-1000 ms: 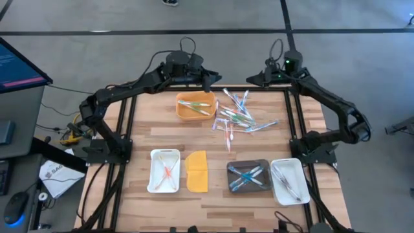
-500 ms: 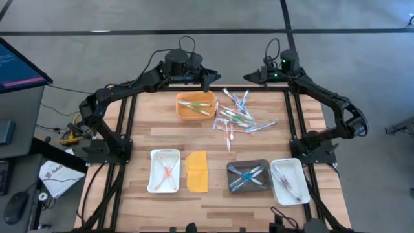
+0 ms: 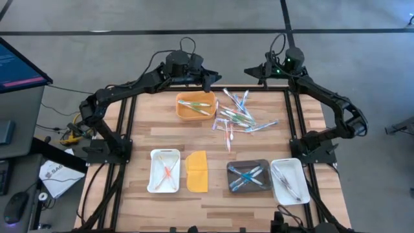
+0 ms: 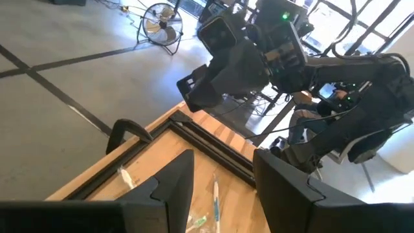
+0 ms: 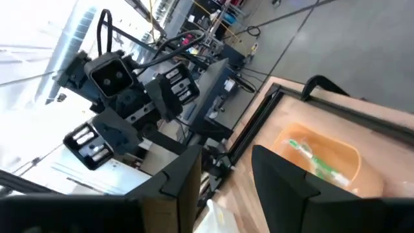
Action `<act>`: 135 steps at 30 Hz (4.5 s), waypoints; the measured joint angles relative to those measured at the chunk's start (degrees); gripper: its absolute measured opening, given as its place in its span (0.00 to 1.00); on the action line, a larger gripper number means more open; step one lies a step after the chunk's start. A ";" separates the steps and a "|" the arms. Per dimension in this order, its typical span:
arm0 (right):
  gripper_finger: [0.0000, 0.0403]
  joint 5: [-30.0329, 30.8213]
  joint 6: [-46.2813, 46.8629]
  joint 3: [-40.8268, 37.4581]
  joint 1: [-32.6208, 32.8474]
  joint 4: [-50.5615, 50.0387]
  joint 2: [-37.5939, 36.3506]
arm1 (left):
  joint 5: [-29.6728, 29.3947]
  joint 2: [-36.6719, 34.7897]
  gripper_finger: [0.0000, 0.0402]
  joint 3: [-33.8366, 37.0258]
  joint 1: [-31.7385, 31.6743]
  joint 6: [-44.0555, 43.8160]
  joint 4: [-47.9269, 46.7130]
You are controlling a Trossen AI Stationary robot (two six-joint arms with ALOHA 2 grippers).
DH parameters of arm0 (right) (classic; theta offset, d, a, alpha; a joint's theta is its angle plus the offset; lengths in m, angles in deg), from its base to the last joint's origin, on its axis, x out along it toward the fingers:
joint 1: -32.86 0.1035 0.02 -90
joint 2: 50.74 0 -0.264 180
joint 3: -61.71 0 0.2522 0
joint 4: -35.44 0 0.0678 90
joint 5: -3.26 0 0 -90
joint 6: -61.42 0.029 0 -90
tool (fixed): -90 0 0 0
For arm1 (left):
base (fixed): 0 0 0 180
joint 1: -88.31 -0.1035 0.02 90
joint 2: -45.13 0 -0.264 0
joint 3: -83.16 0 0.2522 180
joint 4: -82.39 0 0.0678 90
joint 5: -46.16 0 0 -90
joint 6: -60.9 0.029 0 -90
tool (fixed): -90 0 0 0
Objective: Pick & Place Toothbrushes
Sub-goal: Put the orange toothbrush into the left white bin
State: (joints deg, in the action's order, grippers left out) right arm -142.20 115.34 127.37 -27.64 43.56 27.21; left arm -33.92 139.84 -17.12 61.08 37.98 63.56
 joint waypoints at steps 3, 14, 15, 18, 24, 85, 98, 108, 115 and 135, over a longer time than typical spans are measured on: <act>0.33 -0.73 4.09 -0.02 -0.34 0.81 -0.27 | -0.58 0.00 0.38 0.00 0.90 -0.02 0.03; 0.33 -1.47 7.41 0.01 -0.31 7.82 -3.57 | -2.64 0.00 0.38 0.00 5.08 3.39 0.12; 0.33 -1.27 7.48 0.14 -0.23 7.71 -3.74 | -2.83 0.00 0.38 0.00 5.48 3.93 0.25; 0.33 -1.04 7.57 1.38 -0.21 7.37 -3.74 | -2.90 0.00 0.38 0.00 6.30 4.58 0.92; 0.33 -0.18 7.60 3.29 -0.23 7.12 -3.74 | -3.01 0.00 0.38 0.00 6.34 4.84 1.18; 0.33 4.96 -10.85 3.32 2.31 -17.03 -3.61 | -3.88 0.00 0.38 0.04 6.27 4.11 -0.34; 0.33 4.98 -10.94 3.32 2.89 -21.46 -3.61 | 3.90 -0.40 0.38 0.07 6.27 14.09 -12.73; 0.33 4.39 -15.77 3.32 2.89 -31.99 -3.61 | 1.92 -0.61 0.38 0.07 5.97 19.25 -23.50; 0.33 4.49 -23.96 3.32 3.11 -40.32 -3.61 | 0.47 -0.61 0.38 0.07 5.97 17.94 -23.58; 0.25 15.84 -53.24 3.32 18.25 -62.78 -3.63 | -0.69 -0.61 0.38 0.07 5.66 17.99 -23.45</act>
State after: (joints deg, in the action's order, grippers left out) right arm -126.36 62.10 130.69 -9.38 -19.23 23.58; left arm -34.60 139.23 -17.06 66.74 55.97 40.12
